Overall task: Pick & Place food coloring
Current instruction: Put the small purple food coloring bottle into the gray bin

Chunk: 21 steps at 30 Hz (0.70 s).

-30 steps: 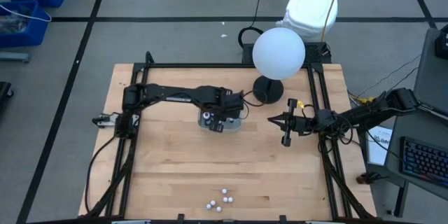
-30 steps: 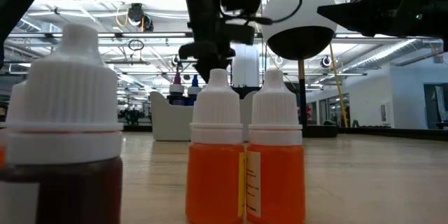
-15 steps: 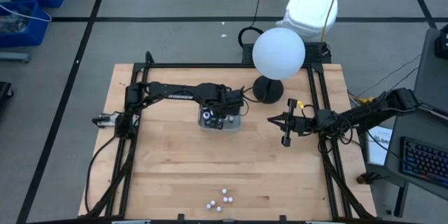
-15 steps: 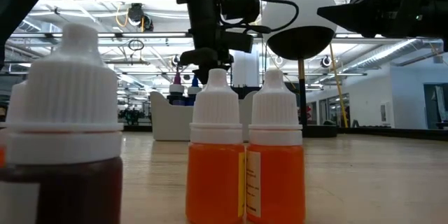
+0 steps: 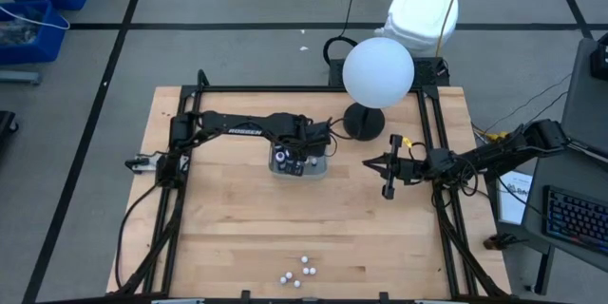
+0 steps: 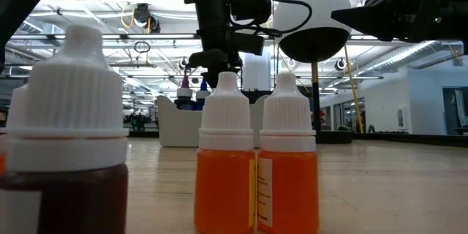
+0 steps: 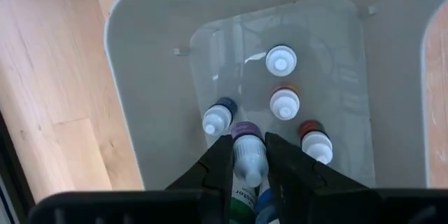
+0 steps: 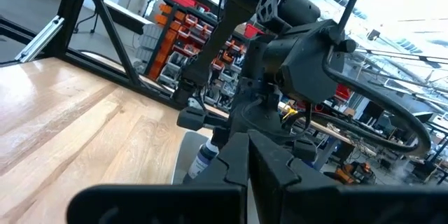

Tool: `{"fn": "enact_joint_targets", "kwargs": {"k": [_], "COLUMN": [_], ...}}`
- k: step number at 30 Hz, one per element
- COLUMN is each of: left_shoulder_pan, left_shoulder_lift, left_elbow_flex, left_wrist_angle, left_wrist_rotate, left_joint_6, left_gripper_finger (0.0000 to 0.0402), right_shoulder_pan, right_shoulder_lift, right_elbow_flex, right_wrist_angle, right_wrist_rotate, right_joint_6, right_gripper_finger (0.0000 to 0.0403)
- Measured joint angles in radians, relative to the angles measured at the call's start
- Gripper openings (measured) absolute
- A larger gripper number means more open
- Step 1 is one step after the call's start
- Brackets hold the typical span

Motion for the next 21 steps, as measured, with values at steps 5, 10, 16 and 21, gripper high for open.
{"fn": "enact_joint_targets", "kwargs": {"k": [5,10,16,21], "left_shoulder_pan": [0.000,0.000,-0.005,-0.014], "left_shoulder_lift": [0.000,0.000,0.000,0.010], "left_elbow_flex": [0.000,0.000,0.000,0.000], "left_wrist_angle": [-0.010,-0.022,-0.022,-0.021], "left_wrist_rotate": [0.000,0.000,0.000,0.000], "left_joint_6": [-0.008,-0.023,-0.034,-0.040], "left_gripper_finger": [0.0073,0.0071,0.0074,0.0069], "right_shoulder_pan": [0.000,0.000,0.000,0.000], "right_shoulder_lift": [0.000,0.000,0.000,0.000], "right_elbow_flex": [0.000,0.000,0.000,0.000], "right_wrist_angle": [0.000,-0.015,-0.016,-0.016], "right_wrist_rotate": [0.000,0.000,0.000,0.000], "right_joint_6": [0.009,0.010,0.010,0.010], "right_gripper_finger": [0.0000,0.0000,0.0000,0.0000]}}
